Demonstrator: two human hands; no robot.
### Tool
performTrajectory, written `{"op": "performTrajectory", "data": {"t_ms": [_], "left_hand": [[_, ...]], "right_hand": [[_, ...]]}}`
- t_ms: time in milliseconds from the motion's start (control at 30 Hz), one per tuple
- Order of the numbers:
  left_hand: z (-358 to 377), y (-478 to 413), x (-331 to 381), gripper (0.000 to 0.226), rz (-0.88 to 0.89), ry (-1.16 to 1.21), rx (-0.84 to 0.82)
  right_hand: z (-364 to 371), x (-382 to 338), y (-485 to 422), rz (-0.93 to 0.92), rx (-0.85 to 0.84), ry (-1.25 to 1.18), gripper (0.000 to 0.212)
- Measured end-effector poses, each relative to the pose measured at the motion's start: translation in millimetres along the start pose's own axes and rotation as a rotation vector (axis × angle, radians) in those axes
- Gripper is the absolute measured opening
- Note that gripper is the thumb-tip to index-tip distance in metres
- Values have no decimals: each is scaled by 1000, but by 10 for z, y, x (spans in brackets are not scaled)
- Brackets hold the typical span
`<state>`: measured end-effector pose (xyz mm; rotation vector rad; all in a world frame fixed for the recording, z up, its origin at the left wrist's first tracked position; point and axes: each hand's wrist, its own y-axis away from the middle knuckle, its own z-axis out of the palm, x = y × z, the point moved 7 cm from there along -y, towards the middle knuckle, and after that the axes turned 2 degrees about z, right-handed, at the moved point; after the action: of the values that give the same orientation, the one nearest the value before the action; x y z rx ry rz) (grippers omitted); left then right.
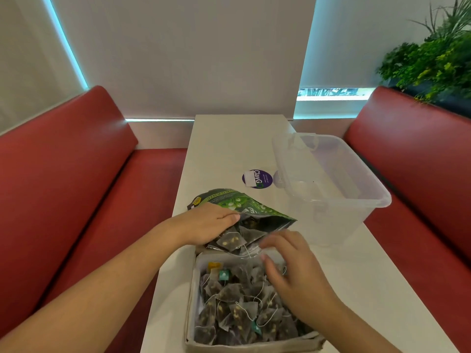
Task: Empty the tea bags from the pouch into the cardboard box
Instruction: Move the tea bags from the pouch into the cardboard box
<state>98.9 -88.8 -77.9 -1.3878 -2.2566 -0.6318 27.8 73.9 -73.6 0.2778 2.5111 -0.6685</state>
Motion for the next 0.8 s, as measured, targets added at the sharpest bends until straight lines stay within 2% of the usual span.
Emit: {"op": "performTrajectory", "data": {"t_ms": [67, 200, 300, 367, 467, 667, 733, 800], "left_hand": [[3, -20, -3, 38, -3, -2, -8], [-28, -22, 4, 39, -7, 4, 15], [-51, -32, 21, 39, 22, -37, 39], [-88, -50, 45, 40, 62, -121, 94], [-181, -31, 94, 37, 125, -173, 233], [-308, 129, 328, 6, 352, -321, 460], [-280, 138, 395, 11, 420, -452, 451], [-257, 103, 423, 21, 403, -575, 409]], "right_hand": [[156, -152, -221, -149, -98, 131, 29], [704, 22, -469, -111, -485, 407, 46], [889, 96, -514, -104, -628, 465, 44], [917, 111, -537, -120, -619, 459, 41], [788, 99, -498, -134, -499, 370, 34], [248, 2, -141, -141, -259, 118, 19], [185, 33, 6, -135, -252, 83, 20], [163, 75, 125, -127, -270, 78, 23]]}}
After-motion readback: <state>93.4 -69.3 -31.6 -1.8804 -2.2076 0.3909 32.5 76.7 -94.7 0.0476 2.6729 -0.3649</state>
